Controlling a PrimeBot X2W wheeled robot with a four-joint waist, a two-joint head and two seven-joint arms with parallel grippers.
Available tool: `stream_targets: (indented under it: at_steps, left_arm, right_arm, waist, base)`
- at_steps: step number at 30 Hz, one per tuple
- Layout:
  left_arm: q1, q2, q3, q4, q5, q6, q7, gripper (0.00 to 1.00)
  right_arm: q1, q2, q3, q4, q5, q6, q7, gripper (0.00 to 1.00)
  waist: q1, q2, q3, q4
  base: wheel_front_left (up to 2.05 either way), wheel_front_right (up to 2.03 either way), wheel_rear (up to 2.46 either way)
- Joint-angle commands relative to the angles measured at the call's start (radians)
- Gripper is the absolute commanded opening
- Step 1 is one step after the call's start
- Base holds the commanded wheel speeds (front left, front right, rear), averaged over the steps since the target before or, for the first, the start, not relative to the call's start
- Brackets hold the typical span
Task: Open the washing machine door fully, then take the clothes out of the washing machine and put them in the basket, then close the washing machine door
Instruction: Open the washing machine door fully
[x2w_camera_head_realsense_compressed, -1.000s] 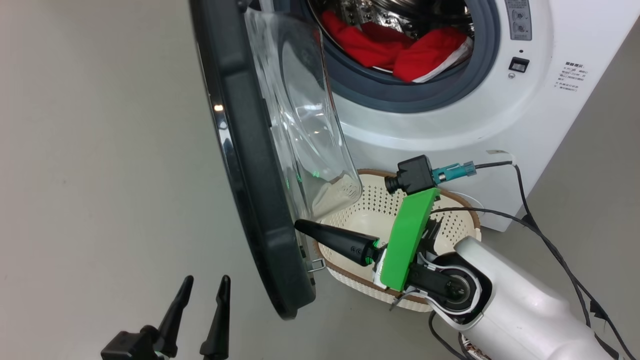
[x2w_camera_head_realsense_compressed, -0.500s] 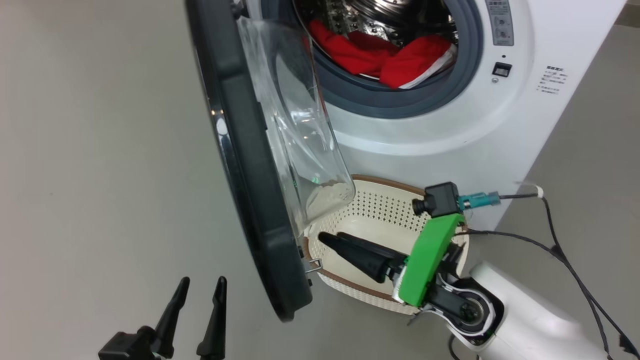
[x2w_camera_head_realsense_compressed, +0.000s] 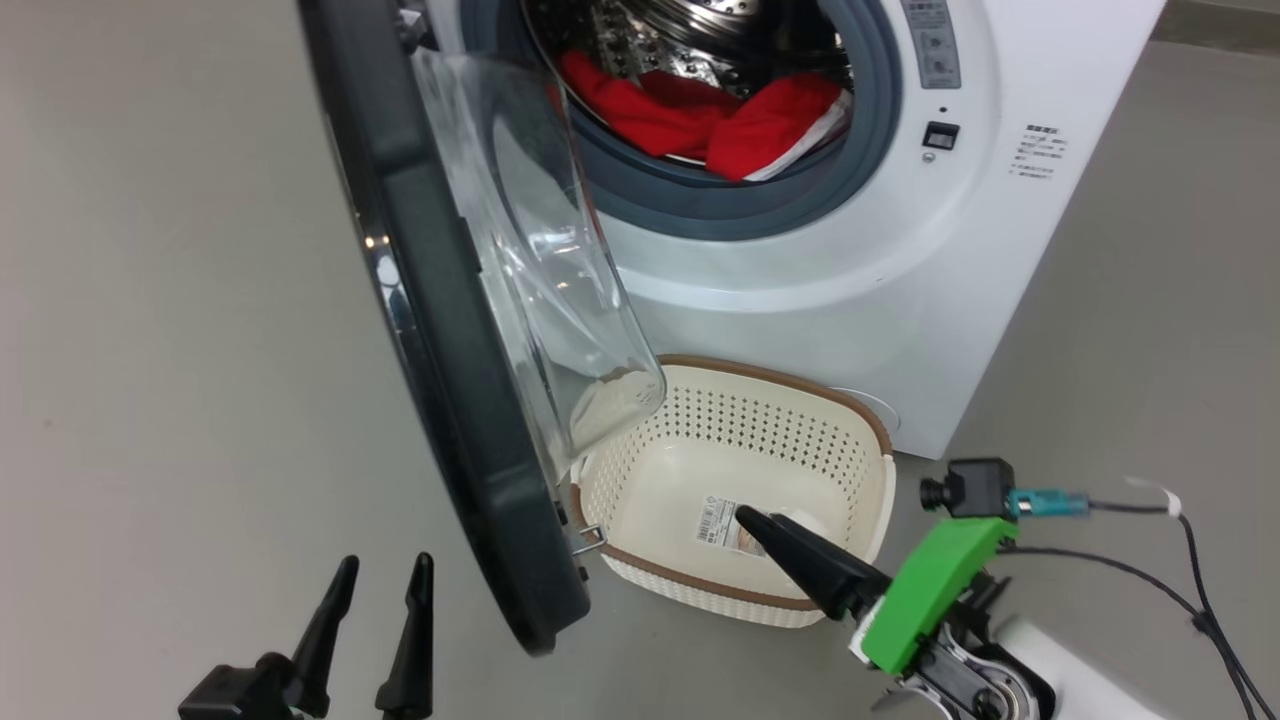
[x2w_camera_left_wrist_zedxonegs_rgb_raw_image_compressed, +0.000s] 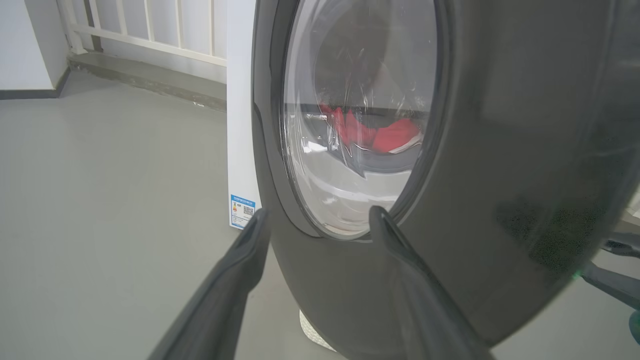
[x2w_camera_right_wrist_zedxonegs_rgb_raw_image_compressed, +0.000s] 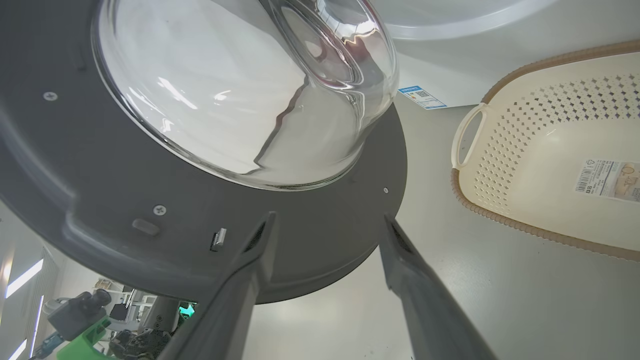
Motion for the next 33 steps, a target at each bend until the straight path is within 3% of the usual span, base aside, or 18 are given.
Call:
stream_targets:
  at_steps: [1, 7, 13, 18, 27, 28, 33]
  left_arm:
    - [-0.019, 0.01, 0.037, -0.019, 0.009, -0.006, -0.012, 1.0]
    - [-0.015, 0.01, 0.047, -0.018, 0.01, -0.007, -0.012, 1.0]
    - [-0.009, 0.01, 0.053, -0.018, 0.012, -0.007, -0.012, 1.0]
    - [-0.006, 0.01, 0.059, -0.018, 0.014, -0.008, -0.012, 1.0]
    - [-0.012, 0.01, 0.069, -0.018, 0.017, -0.011, -0.012, 1.0]
    - [-0.012, 0.01, 0.069, -0.018, 0.017, -0.011, -0.012, 1.0]
    - [-0.013, 0.01, 0.071, -0.019, 0.017, -0.012, -0.012, 1.0]
  right_arm:
    - [0.018, -0.009, -0.002, -0.016, -0.006, 0.008, -0.024, 1.0]
    - [0.061, -0.033, 0.0, 0.014, -0.035, 0.008, -0.116, 1.0]
    - [0.076, -0.065, 0.04, 0.09, -0.145, 0.008, -0.264, 1.0]
    - [0.076, -0.069, 0.042, 0.152, -0.257, 0.008, -0.306, 1.0]
    - [0.152, 0.003, -0.262, 0.105, -0.659, 0.008, -0.308, 1.0]
    - [0.152, 0.003, -0.262, 0.105, -0.659, 0.008, -0.308, 1.0]
    - [0.216, 0.064, -0.415, 0.041, -0.868, 0.008, -0.308, 1.0]
  waist:
    - [0.0, 0.0, -0.002, -0.011]
    - [0.0, 0.0, -0.007, -0.028]
    - [0.0, 0.0, -0.013, -0.035]
    - [0.0, 0.0, -0.013, -0.039]
    - [0.0, 0.0, -0.007, -0.044]
    - [0.0, 0.0, -0.007, -0.044]
    - [0.0, 0.0, -0.007, -0.043]
  base:
    - [0.0, 0.0, 0.0]
    - [0.0, 0.0, 0.0]
    - [0.0, 0.0, 0.0]
    - [0.0, 0.0, 0.0]
    - [0.0, 0.0, 0.0]
    - [0.0, 0.0, 0.0]
    - [0.0, 0.0, 0.0]
